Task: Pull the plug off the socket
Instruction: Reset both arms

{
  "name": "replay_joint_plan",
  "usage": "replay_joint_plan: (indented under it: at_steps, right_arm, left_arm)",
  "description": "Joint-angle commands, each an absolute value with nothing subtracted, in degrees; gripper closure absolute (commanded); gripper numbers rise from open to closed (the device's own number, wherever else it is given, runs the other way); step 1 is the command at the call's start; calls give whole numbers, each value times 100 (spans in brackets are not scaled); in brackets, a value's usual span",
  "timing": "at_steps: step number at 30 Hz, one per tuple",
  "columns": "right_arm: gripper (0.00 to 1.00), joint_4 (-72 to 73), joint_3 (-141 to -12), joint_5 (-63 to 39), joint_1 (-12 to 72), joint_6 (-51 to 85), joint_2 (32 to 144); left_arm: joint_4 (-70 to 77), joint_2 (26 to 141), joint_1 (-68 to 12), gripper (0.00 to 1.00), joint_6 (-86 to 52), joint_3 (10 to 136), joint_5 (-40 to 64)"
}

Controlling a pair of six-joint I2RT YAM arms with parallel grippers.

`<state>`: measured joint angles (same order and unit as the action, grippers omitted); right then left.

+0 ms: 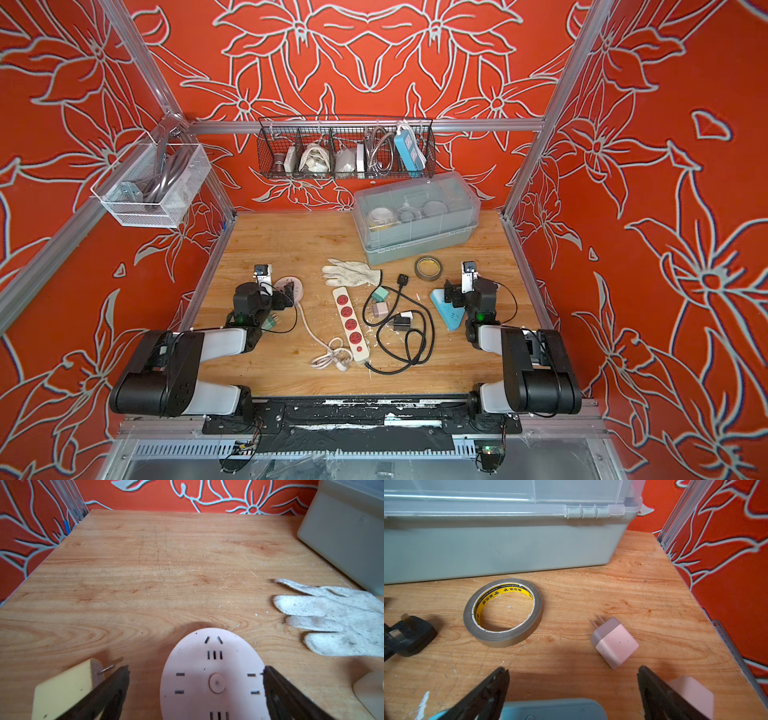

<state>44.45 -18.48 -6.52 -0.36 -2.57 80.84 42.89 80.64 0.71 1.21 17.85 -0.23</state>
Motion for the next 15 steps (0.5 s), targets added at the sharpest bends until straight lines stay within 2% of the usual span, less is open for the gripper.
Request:
replay_joint_plan:
  at_steps: [1,15]
  right_arm:
    - [0,4577,-1837,-564,-21,-202,8073]
    - [0,4544,-1839,-556,-22,-208,8056]
  left_arm:
    - [4421,8054,98,2,71,1774,0]
    - [4421,8051,97,2,73,1775,0]
